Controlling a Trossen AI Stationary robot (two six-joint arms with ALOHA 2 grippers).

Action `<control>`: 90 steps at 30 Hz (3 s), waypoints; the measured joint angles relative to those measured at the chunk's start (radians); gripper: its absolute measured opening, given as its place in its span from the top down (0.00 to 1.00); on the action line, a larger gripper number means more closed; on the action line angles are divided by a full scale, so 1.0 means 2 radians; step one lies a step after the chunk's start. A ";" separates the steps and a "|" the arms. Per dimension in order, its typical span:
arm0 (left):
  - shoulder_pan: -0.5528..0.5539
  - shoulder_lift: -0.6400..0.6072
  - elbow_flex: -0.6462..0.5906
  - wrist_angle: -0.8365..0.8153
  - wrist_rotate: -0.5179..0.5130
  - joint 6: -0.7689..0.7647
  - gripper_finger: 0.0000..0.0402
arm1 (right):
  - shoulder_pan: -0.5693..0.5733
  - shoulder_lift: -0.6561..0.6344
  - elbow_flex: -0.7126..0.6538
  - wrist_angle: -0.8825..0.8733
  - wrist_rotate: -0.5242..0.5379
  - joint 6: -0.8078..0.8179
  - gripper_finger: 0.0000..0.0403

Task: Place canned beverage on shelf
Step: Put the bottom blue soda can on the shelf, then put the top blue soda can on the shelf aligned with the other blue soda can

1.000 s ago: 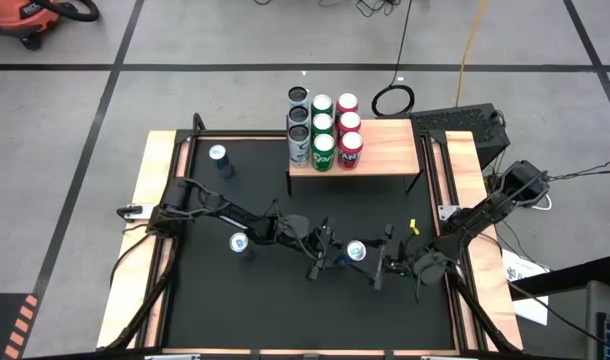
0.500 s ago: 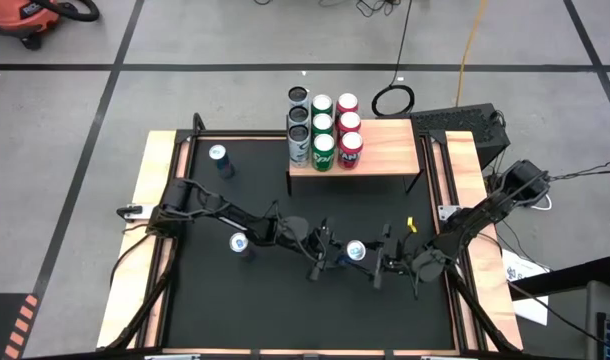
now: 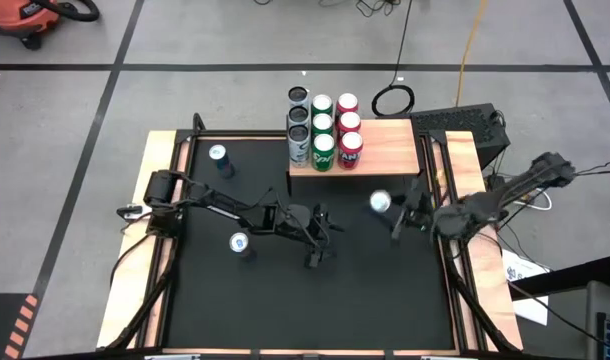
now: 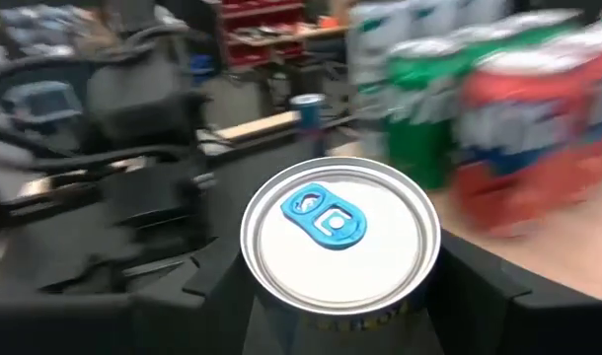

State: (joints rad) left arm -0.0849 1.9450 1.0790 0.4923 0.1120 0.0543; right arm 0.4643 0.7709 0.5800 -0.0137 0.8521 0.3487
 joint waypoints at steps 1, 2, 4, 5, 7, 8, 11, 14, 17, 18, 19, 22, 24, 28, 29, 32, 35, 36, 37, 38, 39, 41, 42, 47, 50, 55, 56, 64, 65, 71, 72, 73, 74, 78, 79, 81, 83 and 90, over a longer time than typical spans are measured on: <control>0.000 0.000 0.000 0.003 0.001 0.002 0.12 | -0.013 -0.016 0.014 -0.038 -0.001 -0.001 0.44; 0.000 0.000 0.000 0.008 0.001 0.002 0.12 | -0.026 -0.029 0.031 -0.075 -0.006 -0.002 0.44; 0.001 0.000 0.000 0.013 0.001 0.004 0.12 | -0.053 -0.046 0.066 -0.144 -0.010 -0.007 0.44; 0.002 0.000 0.000 0.012 0.001 0.005 0.12 | -0.067 -0.051 0.084 -0.176 -0.010 -0.013 0.44; 0.004 0.000 -0.002 0.010 0.000 0.006 0.12 | -0.095 -0.056 0.121 -0.230 -0.014 -0.023 0.44; 0.005 0.000 -0.004 0.009 0.000 0.006 0.12 | -0.111 -0.056 0.136 -0.247 -0.020 -0.027 0.44; 0.010 0.000 -0.005 0.011 0.000 0.006 0.12 | -0.161 -0.050 0.169 -0.271 -0.039 -0.059 0.44; 0.013 0.000 -0.005 0.012 -0.001 0.006 0.12 | -0.218 -0.038 0.179 -0.258 -0.087 -0.093 0.44; 0.014 0.000 -0.005 0.012 -0.002 0.003 0.12 | -0.279 -0.017 0.180 -0.242 -0.141 -0.117 0.44; 0.014 0.000 -0.005 0.013 -0.002 0.003 0.12 | -0.300 -0.008 0.180 -0.238 -0.161 -0.122 0.44; 0.014 0.000 -0.005 0.013 -0.003 0.003 0.12 | -0.321 0.002 0.180 -0.231 -0.178 -0.128 0.44; 0.014 0.000 -0.005 0.011 -0.002 0.002 0.12 | -0.377 0.031 0.180 -0.205 -0.231 -0.144 0.44; 0.014 0.000 -0.005 0.011 -0.002 0.002 0.12 | -0.415 0.047 0.180 -0.179 -0.265 -0.157 0.44; 0.014 0.000 -0.005 0.009 -0.002 0.002 0.12 | -0.491 0.075 0.180 -0.156 -0.340 -0.169 0.43; 0.014 0.000 -0.005 0.009 -0.002 0.002 0.12 | -0.510 0.081 0.180 -0.149 -0.358 -0.170 0.43; 0.014 0.000 -0.005 0.006 -0.002 0.002 0.12 | -0.565 0.101 0.180 -0.135 -0.408 -0.179 0.43; 0.015 0.000 -0.005 -0.001 -0.002 0.002 0.12 | -0.611 0.129 0.180 -0.118 -0.460 -0.181 0.43; 0.015 0.000 -0.005 -0.003 -0.002 0.002 0.12 | -0.624 0.139 0.180 -0.108 -0.477 -0.181 0.43; 0.016 0.000 -0.005 -0.004 -0.002 0.002 0.12 | -0.634 0.148 0.180 -0.098 -0.490 -0.181 0.43; 0.016 0.000 -0.005 -0.005 -0.002 0.002 0.12 | -0.644 0.157 0.180 -0.087 -0.505 -0.181 0.43; 0.016 0.000 -0.005 -0.006 -0.002 0.002 0.12 | -0.653 0.165 0.180 -0.077 -0.518 -0.182 0.43; 0.016 0.000 -0.005 -0.007 -0.002 0.002 0.12 | -0.668 0.178 0.181 -0.058 -0.541 -0.179 0.43; 0.016 0.000 -0.005 -0.007 -0.003 0.002 0.12 | -0.675 0.184 0.181 -0.050 -0.552 -0.178 0.43; 0.019 0.001 -0.005 -0.008 -0.004 0.004 0.12 | -0.699 0.213 0.209 -0.060 -0.589 -0.187 0.43; 0.023 0.001 -0.005 -0.008 -0.004 0.004 0.12 | -0.706 0.233 0.235 -0.077 -0.603 -0.189 0.43; 0.028 0.001 -0.005 -0.012 -0.005 0.003 0.12 | -0.707 0.260 0.271 -0.110 -0.612 -0.203 0.43; 0.028 0.001 -0.005 -0.014 -0.005 0.003 0.12 | -0.707 0.263 0.274 -0.113 -0.612 -0.205 0.43; 0.029 0.001 -0.006 -0.016 -0.048 -0.011 0.12 | -0.707 0.256 0.277 -0.130 -0.612 -0.208 0.41; 0.029 0.001 -0.006 -0.016 -0.051 -0.011 0.12 | -0.707 0.253 0.277 -0.132 -0.612 -0.208 0.39; 0.029 0.001 -0.006 -0.016 -0.061 -0.021 0.12 | -0.707 0.242 0.277 -0.126 -0.611 -0.207 0.27; 0.029 0.001 -0.006 -0.016 -0.063 -0.023 0.12 | -0.707 0.242 0.277 -0.125 -0.611 -0.207 0.26; 0.029 0.001 -0.006 -0.016 -0.064 -0.024 0.12 | -0.707 0.243 0.277 -0.125 -0.611 -0.207 0.25; 0.029 0.001 -0.006 -0.016 -0.066 -0.024 0.12 | -0.707 0.244 0.277 -0.126 -0.611 -0.207 0.25; 0.029 -0.001 -0.006 -0.034 -0.082 -0.025 0.12 | -0.707 0.239 0.277 -0.125 -0.610 -0.207 0.24; 0.029 -0.006 -0.009 -0.043 -0.089 -0.025 0.12 | -0.707 0.235 0.277 -0.125 -0.610 -0.207 0.24; 0.029 -0.020 -0.024 -0.040 -0.105 -0.025 0.12 | -0.707 0.224 0.277 -0.121 -0.609 -0.207 0.24; 0.029 -0.044 -0.049 -0.031 -0.125 -0.026 0.12 | -0.707 0.207 0.277 -0.113 -0.609 -0.205 0.24; 0.024 -0.157 -0.171 0.013 -0.204 -0.048 0.12 | -0.700 0.151 0.277 -0.112 -0.610 -0.180 0.24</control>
State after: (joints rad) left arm -0.0361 1.6313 0.7368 0.5183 -0.2962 -0.0420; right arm -0.9359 1.0720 1.1334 -0.2385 -0.3671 -0.0104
